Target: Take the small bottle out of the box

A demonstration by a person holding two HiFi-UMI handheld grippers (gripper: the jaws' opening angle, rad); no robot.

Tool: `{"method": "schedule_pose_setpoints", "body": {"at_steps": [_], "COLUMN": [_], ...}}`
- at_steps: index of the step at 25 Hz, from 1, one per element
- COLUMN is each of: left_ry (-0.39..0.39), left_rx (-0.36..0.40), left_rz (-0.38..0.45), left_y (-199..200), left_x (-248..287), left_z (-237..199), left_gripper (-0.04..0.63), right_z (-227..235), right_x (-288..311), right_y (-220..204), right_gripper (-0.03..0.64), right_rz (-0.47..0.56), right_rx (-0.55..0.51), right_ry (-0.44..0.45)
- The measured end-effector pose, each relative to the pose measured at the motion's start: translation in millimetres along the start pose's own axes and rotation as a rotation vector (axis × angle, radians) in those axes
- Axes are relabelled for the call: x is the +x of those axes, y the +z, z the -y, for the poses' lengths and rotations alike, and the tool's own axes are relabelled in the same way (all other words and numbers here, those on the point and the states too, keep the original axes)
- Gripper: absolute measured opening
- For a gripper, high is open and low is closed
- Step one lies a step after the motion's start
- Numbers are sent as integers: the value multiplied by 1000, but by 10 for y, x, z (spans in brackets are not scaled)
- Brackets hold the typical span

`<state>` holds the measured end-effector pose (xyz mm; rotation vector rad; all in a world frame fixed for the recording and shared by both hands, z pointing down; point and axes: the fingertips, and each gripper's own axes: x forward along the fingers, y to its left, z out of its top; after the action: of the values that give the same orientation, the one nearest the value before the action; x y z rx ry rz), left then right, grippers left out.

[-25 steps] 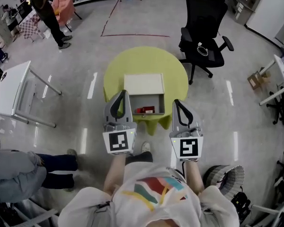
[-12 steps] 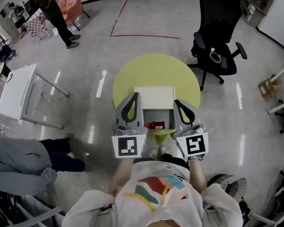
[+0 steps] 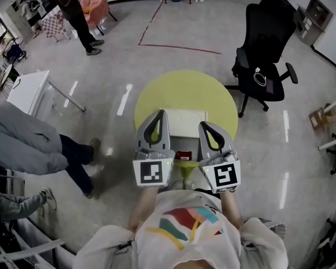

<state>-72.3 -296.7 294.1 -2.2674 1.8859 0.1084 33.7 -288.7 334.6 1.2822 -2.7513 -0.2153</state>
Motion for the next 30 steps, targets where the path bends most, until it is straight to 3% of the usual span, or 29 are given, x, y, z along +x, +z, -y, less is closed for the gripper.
{"method": "schedule_pose_setpoints", "body": {"at_steps": [9,11,16,19,22,26,30], "left_ry": [38,43,63,81,109,141,184], "left_rx": [28,42,51,54,49,57,42], "left_rz": [-26,-21,-52,-61,-75,-103,-123], "left_y": [-74,-54,-102,-157,-229,-316,-417], "left_x": [13,12,-30,-56,-117,-236,-322], "left_z": [-34,-52,-74,-108,-164,-248,-349], "left_gripper": [14,14,14,15,15,14,15], "right_z": [191,177,-24,-243,-496,-749,-908], "right_x": [74,133,292,334,332,296,272], "right_y": [-51,-76,-89,-194,-494,-954,-1443], "right_gripper": [5,5,103,133,162,214,244], "right_rz": [14,-11,-45,-96,-193,-346,-503], "right_rx": [4,6,4,-75,-166,-193,-249], "right_ry": [1,35,274,468,661,872,1017]}}
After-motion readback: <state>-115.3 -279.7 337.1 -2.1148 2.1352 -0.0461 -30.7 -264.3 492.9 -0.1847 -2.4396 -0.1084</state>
